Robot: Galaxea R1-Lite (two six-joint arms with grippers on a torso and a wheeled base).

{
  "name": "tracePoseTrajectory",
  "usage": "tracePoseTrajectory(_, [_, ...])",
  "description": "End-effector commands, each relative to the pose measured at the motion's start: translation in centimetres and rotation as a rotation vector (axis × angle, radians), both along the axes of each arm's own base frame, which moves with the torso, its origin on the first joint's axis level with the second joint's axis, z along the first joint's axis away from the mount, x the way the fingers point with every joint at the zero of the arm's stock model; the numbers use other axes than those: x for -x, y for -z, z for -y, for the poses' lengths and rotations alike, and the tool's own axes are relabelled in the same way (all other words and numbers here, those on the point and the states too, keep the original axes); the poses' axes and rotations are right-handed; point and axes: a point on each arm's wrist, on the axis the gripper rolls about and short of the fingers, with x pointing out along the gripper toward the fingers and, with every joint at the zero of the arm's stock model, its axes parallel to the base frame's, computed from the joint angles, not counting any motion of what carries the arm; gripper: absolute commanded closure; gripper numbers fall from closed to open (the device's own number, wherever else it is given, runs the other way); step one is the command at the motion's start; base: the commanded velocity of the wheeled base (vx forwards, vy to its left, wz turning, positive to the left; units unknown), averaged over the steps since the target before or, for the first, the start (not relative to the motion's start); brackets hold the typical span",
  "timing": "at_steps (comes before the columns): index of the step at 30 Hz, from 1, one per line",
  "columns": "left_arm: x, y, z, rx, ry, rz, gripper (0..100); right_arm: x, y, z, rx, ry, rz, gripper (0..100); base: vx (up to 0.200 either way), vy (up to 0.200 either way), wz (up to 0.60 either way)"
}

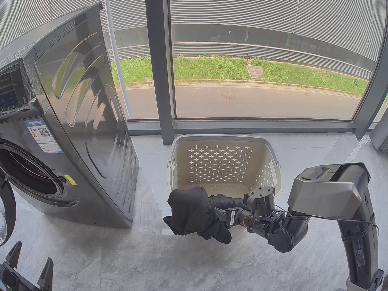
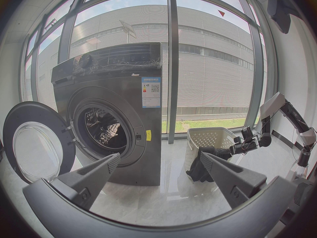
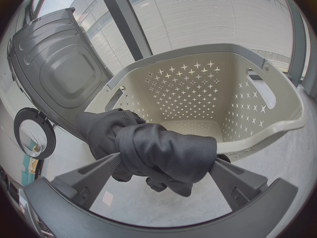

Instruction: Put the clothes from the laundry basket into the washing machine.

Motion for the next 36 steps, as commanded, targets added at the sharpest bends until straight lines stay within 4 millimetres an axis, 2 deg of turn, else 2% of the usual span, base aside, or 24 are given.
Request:
tracePoseTrajectory(1, [0.0, 0.5, 0.0, 0.001, 0.0, -0.002, 0, -0.7, 0.7, -0.1, -0.002, 0.009, 0.004, 0, 0.0, 0.0, 0.0])
tracePoseTrajectory(3, [0.0, 0.5, 0.0, 0.001, 0.0, -0.002, 0, -0.9, 0.8, 0.0, -0.003, 0.015, 0.006, 0, 0.0, 0.0, 0.0])
tracePoseTrajectory(4, [0.0, 0.5, 0.0, 0.003, -0.002, -0.002, 0, -1.1, 0.9, 0.0, 0.0, 0.027, 0.013, 100, 0.0, 0.0, 0.0])
tracePoseTrajectory(12, [0.0, 0.5, 0.0, 0.006, -0.002, -0.002, 0, -0.8, -0.2, -0.4, -0.005, 0.026, 0.04, 100, 0.0, 0.0, 0.0])
tracePoseTrajectory(20, [0.0, 0.5, 0.0, 0.004, -0.002, -0.003, 0, 1.6, -4.2, -1.5, -0.037, -0.031, 0.085, 100, 0.0, 0.0, 0.0])
tracePoseTrajectory(26, [0.0, 0.5, 0.0, 0.007, -0.011, -0.002, 0, 2.0, -6.6, -0.9, -0.059, -0.024, 0.122, 100, 0.0, 0.0, 0.0])
tracePoseTrajectory(32, [0.0, 0.5, 0.0, 0.007, -0.011, -0.003, 0, 1.7, -6.8, 0.0, -0.045, -0.002, 0.129, 100, 0.0, 0.0, 0.0])
tracePoseTrajectory(36, [0.0, 0.5, 0.0, 0.007, -0.011, -0.002, 0, 1.5, -6.1, 0.0, -0.038, 0.0, 0.117, 100, 0.0, 0.0, 0.0])
